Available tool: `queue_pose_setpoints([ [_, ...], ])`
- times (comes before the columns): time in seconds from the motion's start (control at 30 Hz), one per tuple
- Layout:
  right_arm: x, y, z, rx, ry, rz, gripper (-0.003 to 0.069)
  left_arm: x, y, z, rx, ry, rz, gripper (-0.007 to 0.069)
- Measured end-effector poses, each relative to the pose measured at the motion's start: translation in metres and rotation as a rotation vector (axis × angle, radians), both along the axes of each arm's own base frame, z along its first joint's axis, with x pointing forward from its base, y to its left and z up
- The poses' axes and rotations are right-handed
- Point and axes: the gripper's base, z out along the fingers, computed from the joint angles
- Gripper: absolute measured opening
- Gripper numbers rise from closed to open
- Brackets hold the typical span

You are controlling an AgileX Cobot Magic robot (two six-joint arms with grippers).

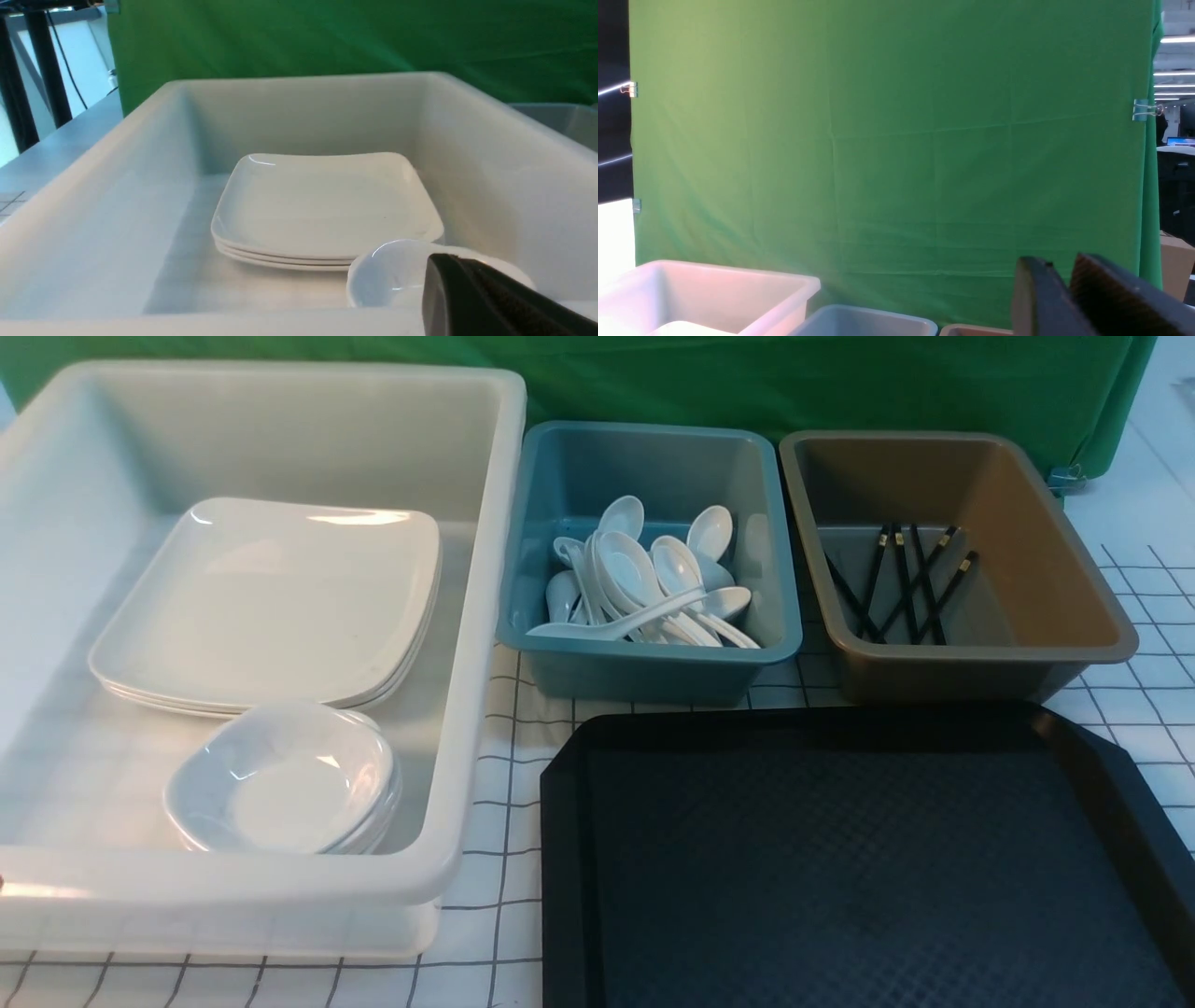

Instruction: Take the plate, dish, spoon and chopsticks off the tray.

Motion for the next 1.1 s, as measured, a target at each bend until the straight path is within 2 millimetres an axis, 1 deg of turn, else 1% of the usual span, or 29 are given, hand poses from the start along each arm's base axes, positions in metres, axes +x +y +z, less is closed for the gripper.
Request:
queue_pose_setpoints([
  [0.13,0.0,0.0,0.0,0.0,0.0,0.0,0.014,-0.001,0.001,-0.012,0.035,0.104,0.018,0.0004],
  [0.23,0.0,0.0,0.0,0.0,0.0,0.0,0.015,-0.002,0.001,-0.015,0.044,0.141,0.018,0.0004],
  [0.87,0.0,0.0,0.0,0.0,0.0,0.0,0.0195,-0.002,0.001,-0.016,0.051,0.15,0.018,0.0004],
  [1.1,0.0,0.0,0.0,0.0,0.0,0.0,0.0197,-0.002,0.001,-0.016,0.052,0.149,0.018,0.0004],
])
